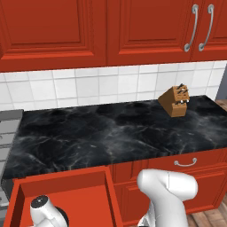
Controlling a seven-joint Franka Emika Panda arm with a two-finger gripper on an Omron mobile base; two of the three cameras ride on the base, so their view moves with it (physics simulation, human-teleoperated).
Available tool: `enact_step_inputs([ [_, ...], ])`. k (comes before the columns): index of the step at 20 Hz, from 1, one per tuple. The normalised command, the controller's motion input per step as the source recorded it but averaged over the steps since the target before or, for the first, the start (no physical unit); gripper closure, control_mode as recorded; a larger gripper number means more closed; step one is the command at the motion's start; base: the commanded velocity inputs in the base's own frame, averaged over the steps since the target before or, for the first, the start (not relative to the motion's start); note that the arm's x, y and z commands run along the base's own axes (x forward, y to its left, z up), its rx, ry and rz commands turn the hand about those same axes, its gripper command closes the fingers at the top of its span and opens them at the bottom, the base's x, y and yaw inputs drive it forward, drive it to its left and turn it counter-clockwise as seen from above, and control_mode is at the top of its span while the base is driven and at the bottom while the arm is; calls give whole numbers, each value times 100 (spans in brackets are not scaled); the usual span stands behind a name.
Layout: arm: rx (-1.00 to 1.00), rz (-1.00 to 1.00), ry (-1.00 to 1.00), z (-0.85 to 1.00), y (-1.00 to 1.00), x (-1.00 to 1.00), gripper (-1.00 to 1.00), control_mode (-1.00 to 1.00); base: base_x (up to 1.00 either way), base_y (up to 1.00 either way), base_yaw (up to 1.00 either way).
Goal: Take the pizza cutter from the drawer on the left and place it on the dining counter for cutting.
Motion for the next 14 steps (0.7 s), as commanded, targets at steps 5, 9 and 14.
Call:
enact_step_inputs([
  [5, 0, 0, 0, 0, 0, 0, -100, -100, 0, 0, 0],
  [9, 0, 0, 0, 0, 0, 0, 100, -100, 0, 0, 0],
  [14, 0, 0, 0, 0, 0, 0, 100, -100, 0, 0, 0],
])
